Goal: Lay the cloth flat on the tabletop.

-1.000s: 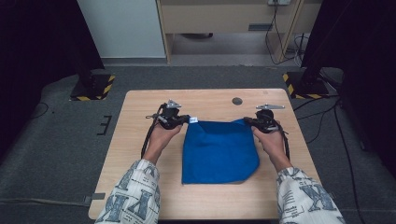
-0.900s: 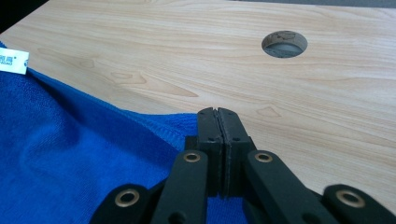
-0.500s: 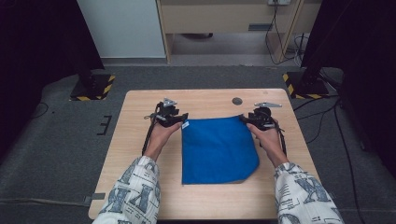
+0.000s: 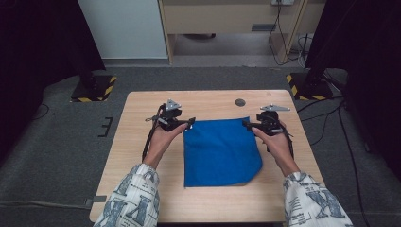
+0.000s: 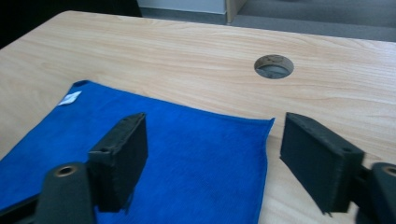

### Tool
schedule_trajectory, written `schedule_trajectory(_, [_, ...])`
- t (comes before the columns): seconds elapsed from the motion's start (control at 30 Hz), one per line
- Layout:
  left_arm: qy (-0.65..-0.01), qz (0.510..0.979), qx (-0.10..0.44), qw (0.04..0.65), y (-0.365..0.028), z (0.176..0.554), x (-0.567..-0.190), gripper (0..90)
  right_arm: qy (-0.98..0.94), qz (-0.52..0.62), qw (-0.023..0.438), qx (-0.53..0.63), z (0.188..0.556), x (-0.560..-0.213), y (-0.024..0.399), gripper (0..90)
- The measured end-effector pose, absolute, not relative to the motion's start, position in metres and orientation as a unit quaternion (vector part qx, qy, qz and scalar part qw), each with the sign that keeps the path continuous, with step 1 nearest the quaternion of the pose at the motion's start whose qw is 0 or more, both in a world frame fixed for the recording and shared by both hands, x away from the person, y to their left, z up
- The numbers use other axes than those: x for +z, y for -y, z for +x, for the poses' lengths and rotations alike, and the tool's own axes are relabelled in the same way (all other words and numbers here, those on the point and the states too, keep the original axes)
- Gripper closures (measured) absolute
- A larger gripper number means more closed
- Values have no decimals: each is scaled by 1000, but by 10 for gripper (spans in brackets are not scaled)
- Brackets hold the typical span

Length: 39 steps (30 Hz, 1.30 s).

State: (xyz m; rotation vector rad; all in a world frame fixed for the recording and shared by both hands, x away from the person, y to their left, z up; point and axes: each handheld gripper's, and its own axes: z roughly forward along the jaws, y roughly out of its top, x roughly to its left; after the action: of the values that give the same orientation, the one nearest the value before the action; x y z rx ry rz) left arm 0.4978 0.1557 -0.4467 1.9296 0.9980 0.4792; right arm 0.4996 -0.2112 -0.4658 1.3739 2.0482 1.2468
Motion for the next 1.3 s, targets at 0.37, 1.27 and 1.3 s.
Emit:
schedule_trajectory(0.37, [-388,784,200,442,-155,447,-438,173,-740,462,187,451,454,-459,218,238])
schedule_trajectory(1.27, [-362,808,159,436,-157,372,-499,254,-741,472,174,444,399,-497,242,523])
schedule_trajectory(1.3, [-359,814,154,430,-154,365,-507,254,-742,470,174,444,397,-499,242,527])
